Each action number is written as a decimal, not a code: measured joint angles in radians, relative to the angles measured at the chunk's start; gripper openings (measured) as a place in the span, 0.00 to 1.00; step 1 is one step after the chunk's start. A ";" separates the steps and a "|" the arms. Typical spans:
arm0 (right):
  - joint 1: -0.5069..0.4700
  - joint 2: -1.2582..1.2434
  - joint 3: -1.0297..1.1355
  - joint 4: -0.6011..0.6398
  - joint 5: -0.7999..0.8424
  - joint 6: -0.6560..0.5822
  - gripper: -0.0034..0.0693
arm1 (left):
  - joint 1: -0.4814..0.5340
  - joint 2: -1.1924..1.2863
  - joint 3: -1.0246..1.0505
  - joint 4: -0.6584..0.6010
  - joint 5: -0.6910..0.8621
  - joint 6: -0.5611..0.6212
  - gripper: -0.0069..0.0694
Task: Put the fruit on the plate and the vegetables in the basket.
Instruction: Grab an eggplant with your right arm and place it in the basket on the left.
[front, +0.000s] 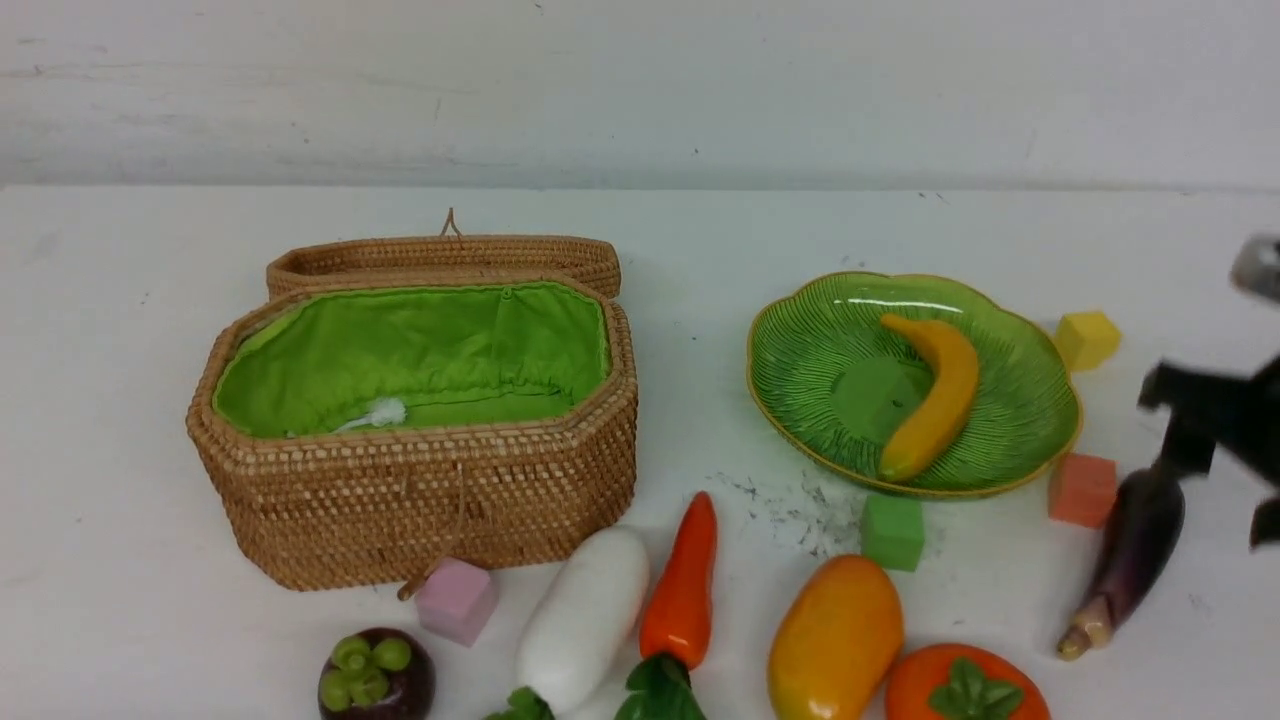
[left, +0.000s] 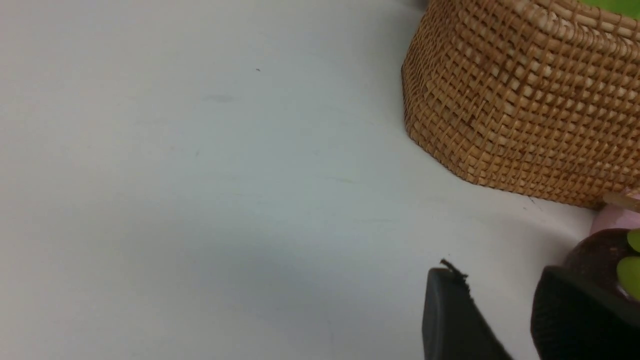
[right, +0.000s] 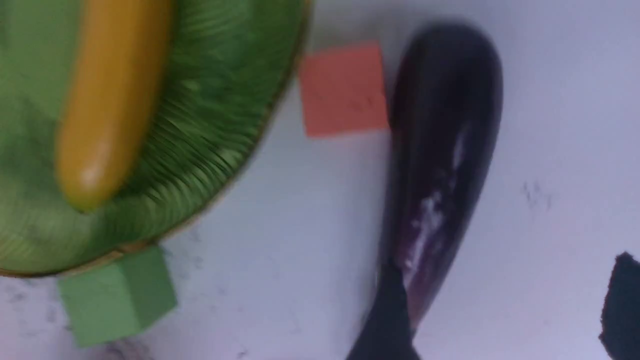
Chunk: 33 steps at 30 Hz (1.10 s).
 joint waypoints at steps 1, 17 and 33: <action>0.000 0.005 0.015 0.004 -0.017 0.000 0.80 | 0.000 0.000 0.000 0.000 0.000 0.000 0.40; 0.000 0.218 0.053 0.037 -0.219 -0.082 0.55 | 0.000 0.000 0.000 0.000 0.000 0.000 0.40; 0.329 -0.131 -0.180 0.230 -0.383 -0.402 0.55 | 0.000 0.000 0.000 0.000 0.000 0.000 0.40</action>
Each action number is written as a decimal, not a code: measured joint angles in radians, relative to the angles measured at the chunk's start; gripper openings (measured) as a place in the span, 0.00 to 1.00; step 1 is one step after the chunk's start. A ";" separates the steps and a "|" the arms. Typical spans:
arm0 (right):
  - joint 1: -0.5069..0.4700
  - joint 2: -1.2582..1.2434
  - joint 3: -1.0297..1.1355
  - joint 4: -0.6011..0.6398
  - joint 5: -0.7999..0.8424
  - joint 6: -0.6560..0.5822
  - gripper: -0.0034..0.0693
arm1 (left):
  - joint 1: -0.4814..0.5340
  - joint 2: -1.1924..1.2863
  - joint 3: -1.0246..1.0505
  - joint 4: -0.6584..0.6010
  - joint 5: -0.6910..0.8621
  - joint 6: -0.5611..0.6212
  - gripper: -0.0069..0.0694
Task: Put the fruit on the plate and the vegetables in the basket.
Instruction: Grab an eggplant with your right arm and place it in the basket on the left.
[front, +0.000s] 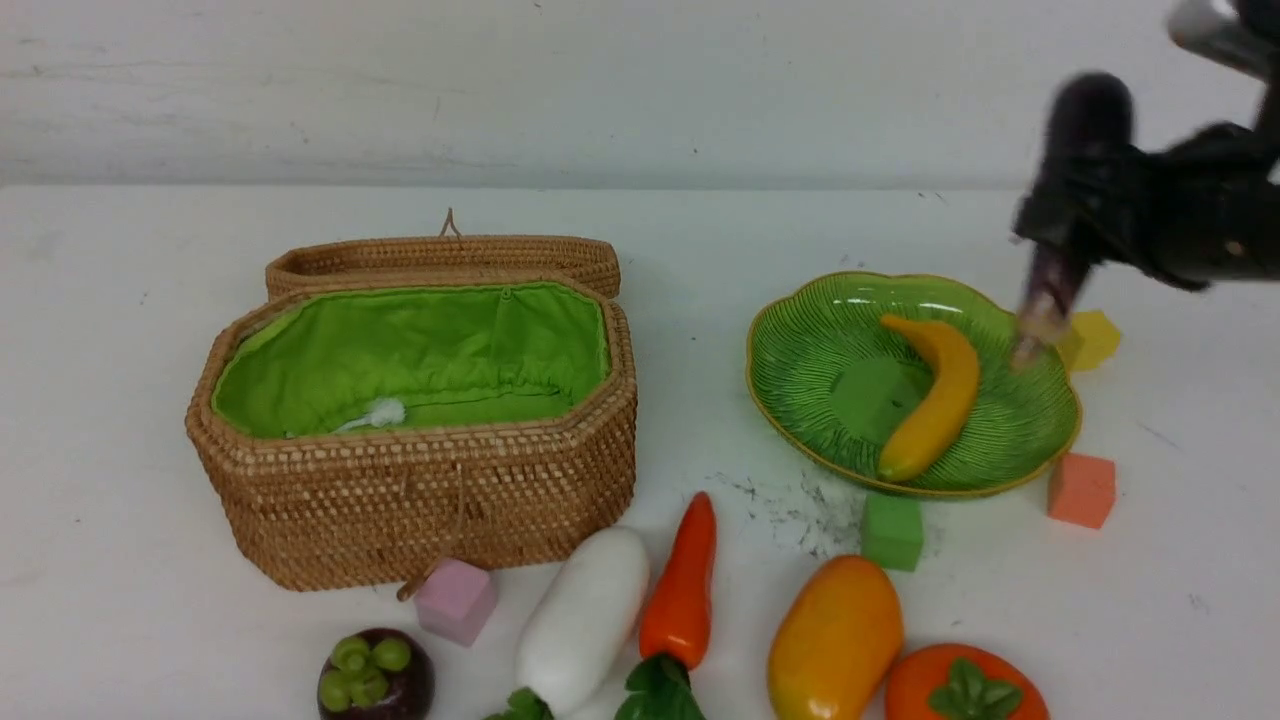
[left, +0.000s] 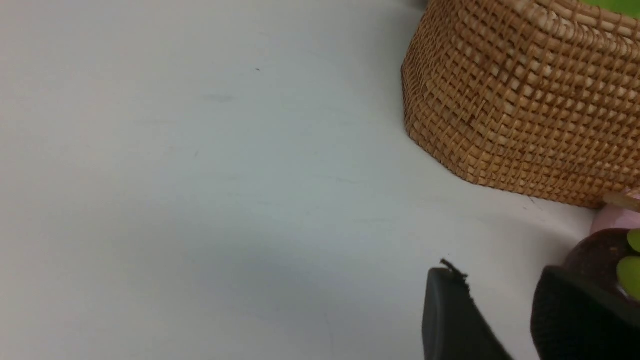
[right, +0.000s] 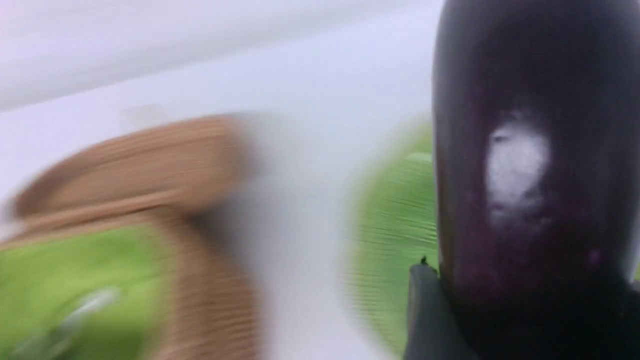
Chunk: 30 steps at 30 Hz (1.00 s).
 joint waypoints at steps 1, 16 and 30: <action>0.063 0.029 -0.044 0.019 0.003 -0.061 0.55 | 0.000 0.000 0.000 0.000 0.000 0.000 0.40; 0.381 0.572 -0.686 0.045 0.189 -0.344 0.55 | 0.000 0.000 0.000 0.000 0.000 0.000 0.40; 0.387 0.605 -0.704 -0.097 0.256 -0.347 0.97 | 0.000 0.000 0.000 0.000 0.000 0.000 0.40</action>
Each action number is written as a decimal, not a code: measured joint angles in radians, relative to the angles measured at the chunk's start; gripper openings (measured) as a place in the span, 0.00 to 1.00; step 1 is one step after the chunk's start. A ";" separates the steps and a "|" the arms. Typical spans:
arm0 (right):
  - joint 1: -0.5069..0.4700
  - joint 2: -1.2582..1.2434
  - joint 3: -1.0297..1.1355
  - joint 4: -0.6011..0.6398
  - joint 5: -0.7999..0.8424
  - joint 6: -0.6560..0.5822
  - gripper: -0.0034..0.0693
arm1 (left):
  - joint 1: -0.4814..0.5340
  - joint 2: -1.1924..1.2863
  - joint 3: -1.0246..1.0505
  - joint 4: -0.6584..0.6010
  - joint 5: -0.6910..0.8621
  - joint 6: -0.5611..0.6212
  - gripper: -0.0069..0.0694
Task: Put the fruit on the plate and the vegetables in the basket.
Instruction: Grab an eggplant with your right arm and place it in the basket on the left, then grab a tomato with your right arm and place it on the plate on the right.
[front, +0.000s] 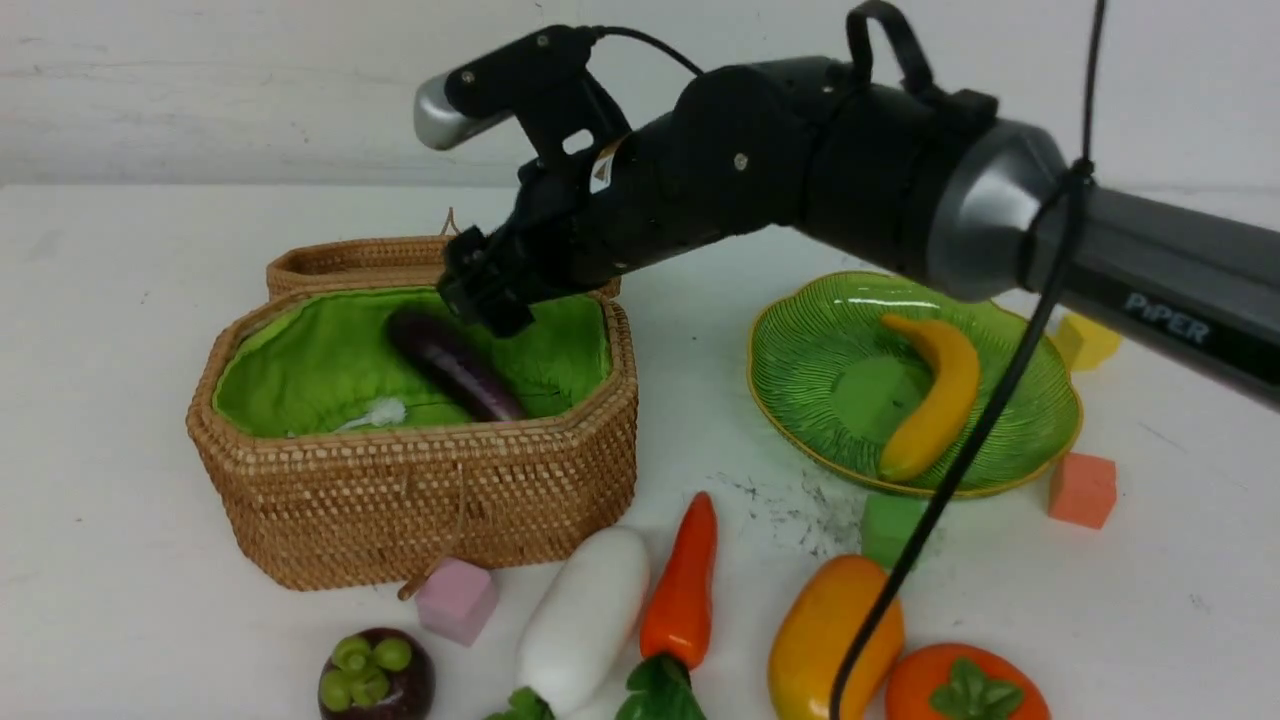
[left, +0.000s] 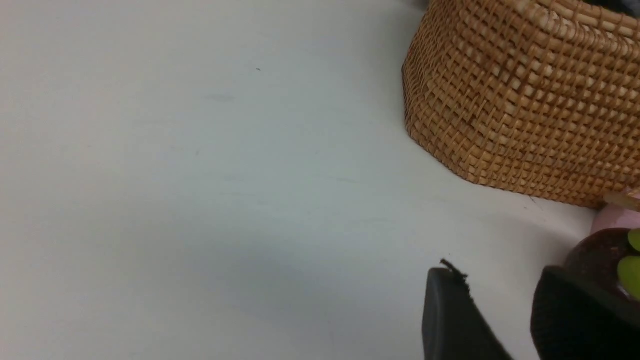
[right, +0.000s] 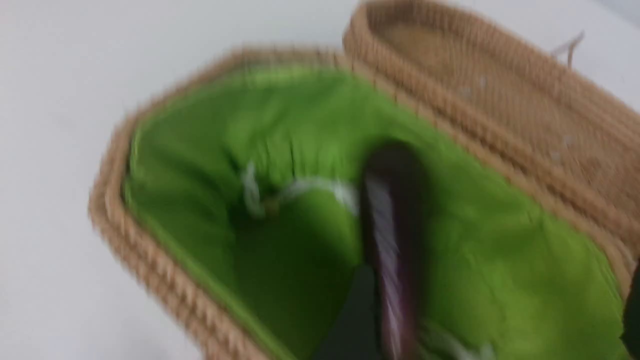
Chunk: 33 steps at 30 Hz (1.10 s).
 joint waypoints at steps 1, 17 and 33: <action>-0.003 -0.019 -0.002 -0.025 0.044 0.004 0.98 | 0.000 0.000 0.000 0.000 0.000 0.000 0.40; -0.440 -0.373 0.311 0.229 0.592 0.062 0.80 | 0.000 0.000 0.000 0.000 0.000 0.000 0.40; -0.526 -0.445 0.956 0.428 0.400 -0.124 0.79 | 0.000 0.000 0.000 0.000 0.000 0.000 0.40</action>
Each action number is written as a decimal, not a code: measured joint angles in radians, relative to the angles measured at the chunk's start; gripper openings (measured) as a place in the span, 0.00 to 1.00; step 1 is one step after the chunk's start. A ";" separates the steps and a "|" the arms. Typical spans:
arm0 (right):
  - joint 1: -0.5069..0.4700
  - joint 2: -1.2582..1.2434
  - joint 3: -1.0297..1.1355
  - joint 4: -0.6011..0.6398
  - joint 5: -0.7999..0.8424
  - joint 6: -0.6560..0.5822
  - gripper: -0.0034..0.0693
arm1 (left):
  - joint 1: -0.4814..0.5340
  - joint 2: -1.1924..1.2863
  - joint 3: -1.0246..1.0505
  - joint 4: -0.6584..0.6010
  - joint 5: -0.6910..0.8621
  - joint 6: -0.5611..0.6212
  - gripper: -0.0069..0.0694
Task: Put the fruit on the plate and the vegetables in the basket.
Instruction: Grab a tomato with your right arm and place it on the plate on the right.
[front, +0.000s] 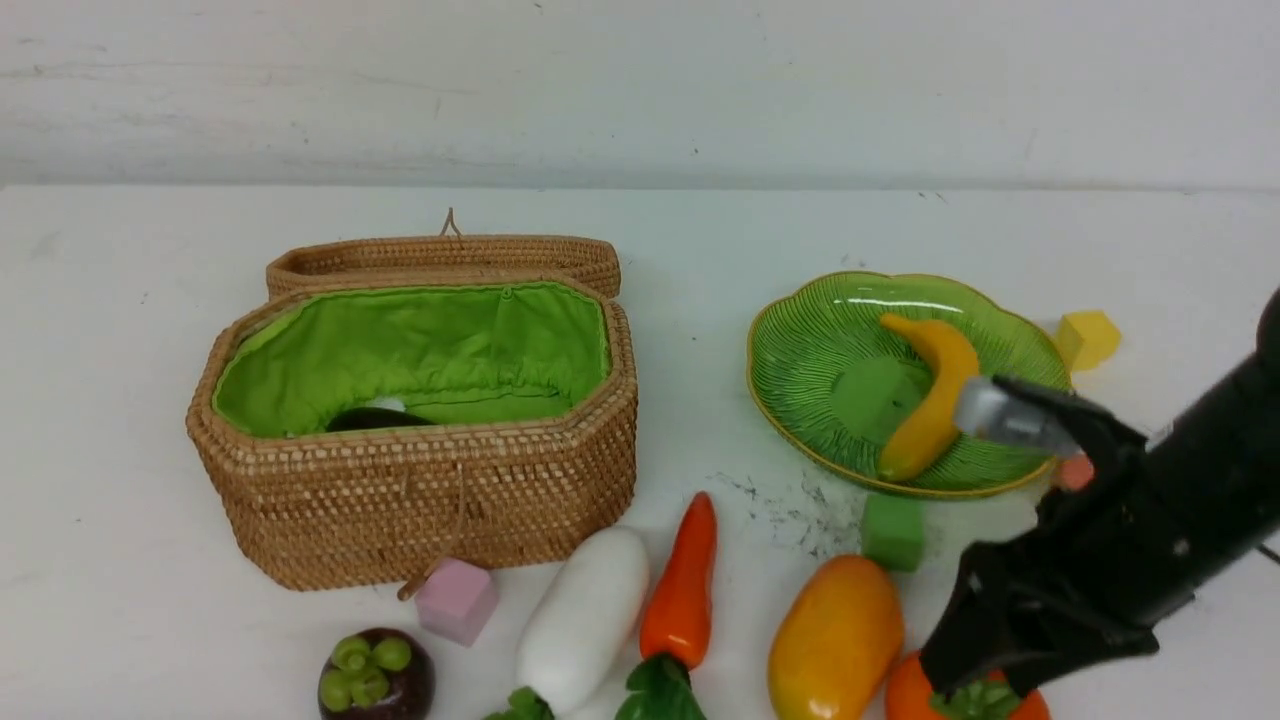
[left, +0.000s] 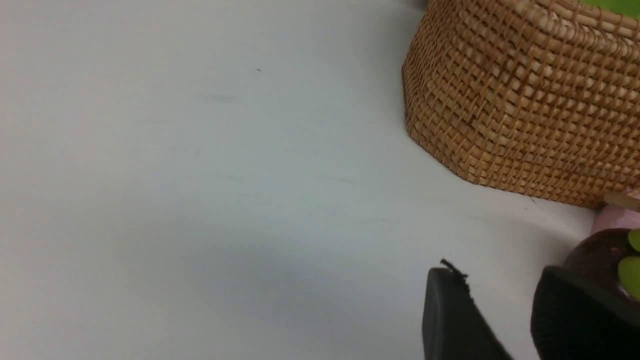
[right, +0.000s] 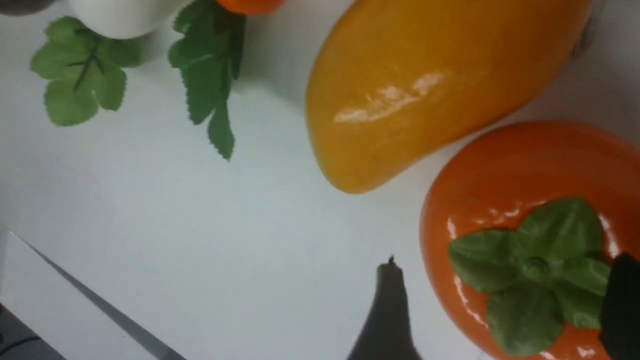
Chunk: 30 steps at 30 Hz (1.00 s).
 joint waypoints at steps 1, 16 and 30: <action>0.000 0.000 0.014 0.000 -0.018 0.000 0.79 | 0.000 0.000 0.000 0.000 0.000 0.000 0.40; 0.000 -0.017 0.051 0.034 -0.082 -0.005 0.79 | 0.000 0.000 0.000 0.000 0.000 0.000 0.40; 0.000 -0.186 0.000 -0.039 -0.011 0.009 0.79 | 0.000 0.000 0.000 0.000 0.000 0.000 0.40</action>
